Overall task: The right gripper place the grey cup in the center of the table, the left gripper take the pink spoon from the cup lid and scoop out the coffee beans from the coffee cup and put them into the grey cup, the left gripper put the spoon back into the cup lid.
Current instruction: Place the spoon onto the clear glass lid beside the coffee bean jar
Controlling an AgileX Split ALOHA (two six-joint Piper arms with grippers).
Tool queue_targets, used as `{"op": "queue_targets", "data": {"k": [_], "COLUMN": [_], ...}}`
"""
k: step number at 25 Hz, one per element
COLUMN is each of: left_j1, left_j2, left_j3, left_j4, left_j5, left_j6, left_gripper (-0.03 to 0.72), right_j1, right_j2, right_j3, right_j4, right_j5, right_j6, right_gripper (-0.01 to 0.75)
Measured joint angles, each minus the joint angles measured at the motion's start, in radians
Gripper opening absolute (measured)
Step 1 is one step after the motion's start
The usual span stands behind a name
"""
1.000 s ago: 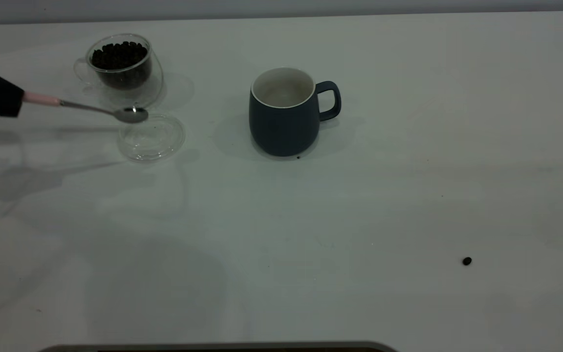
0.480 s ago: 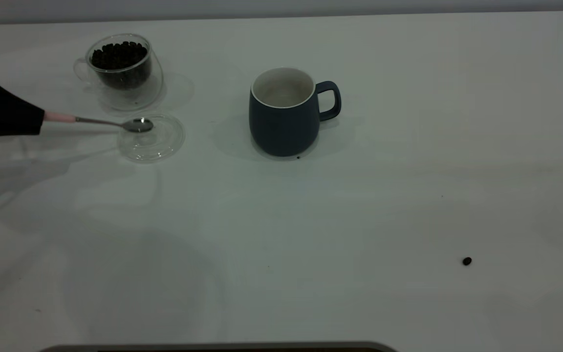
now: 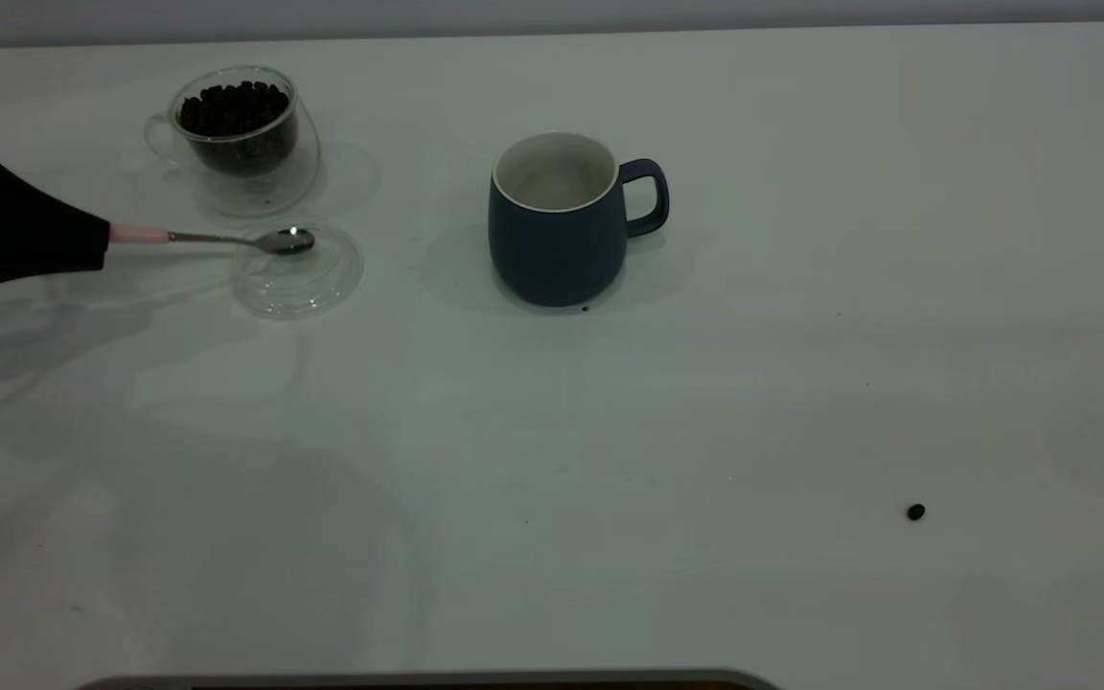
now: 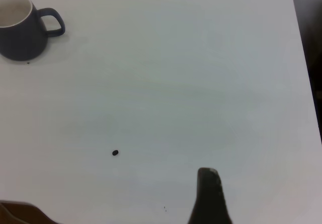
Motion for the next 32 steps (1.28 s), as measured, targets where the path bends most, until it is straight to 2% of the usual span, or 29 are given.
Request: {"op": "queue_targets", "data": {"k": [6,13,22,26,32], "left_j1": [-0.018,-0.065,-0.092,-0.099,-0.099], "left_j2": [0.0,0.0,0.0,0.0,-0.003], "left_j3": [0.0,0.0,0.0,0.0,-0.002], "left_j4": [-0.005,-0.004,-0.008,-0.008,0.006], "left_j5": [-0.007,-0.076,-0.083,-0.09,-0.092], "left_j6": [0.003,0.004,0.009,0.04,0.127], "left_gripper": [0.127,0.127,0.145,0.232,0.48], "right_j1": [0.0,0.0,0.0,0.0,0.0], "right_j2": [0.0,0.0,0.0,0.0,0.0], "right_j3": [0.0,0.0,0.0,0.0,0.0], "right_j4": [0.0,0.0,0.0,0.0,0.0], "right_j5": [0.0,0.0,0.0,0.0,0.0], "right_j6": [0.0,0.0,0.0,0.0,0.0], "right_gripper": [0.591,0.591,0.591,0.591,0.591]}}
